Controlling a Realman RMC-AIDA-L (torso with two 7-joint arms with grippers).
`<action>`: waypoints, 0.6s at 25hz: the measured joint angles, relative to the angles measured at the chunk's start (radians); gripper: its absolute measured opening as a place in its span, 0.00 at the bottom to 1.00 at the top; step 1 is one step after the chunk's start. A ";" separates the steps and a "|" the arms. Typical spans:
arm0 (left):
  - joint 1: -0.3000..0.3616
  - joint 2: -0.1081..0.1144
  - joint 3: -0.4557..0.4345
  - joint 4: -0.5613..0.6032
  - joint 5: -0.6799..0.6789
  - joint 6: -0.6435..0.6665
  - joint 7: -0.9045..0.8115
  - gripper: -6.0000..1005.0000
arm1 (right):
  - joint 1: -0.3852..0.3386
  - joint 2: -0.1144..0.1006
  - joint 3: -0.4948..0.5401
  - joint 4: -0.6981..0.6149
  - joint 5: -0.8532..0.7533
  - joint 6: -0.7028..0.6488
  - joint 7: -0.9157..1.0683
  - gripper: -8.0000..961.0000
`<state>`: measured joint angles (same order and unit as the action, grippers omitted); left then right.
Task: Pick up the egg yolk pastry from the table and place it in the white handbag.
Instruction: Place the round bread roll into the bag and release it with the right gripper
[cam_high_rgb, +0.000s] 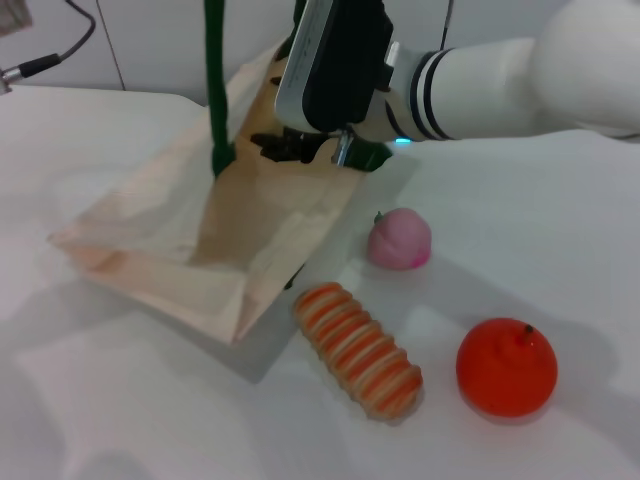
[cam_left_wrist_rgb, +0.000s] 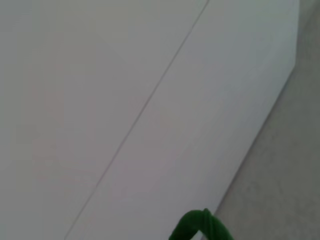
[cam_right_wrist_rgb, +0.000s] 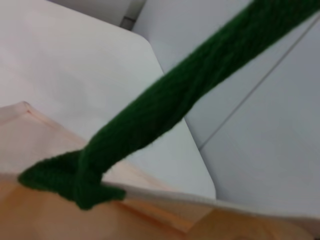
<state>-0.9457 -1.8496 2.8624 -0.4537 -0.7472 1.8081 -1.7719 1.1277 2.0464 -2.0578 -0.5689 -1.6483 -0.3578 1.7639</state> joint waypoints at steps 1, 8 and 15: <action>0.014 0.003 0.000 0.000 -0.005 -0.003 0.002 0.12 | -0.007 0.000 -0.002 -0.012 0.000 -0.001 0.002 0.72; 0.075 0.010 0.000 -0.007 -0.041 -0.015 0.015 0.12 | -0.113 -0.017 0.016 -0.135 -0.006 -0.008 0.011 0.75; 0.099 0.010 -0.001 -0.013 -0.063 -0.046 0.027 0.12 | -0.275 -0.023 0.191 -0.308 -0.169 -0.015 0.011 0.93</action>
<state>-0.8465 -1.8391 2.8614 -0.4664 -0.8097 1.7620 -1.7450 0.8525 2.0230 -1.8671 -0.8768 -1.8173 -0.3723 1.7751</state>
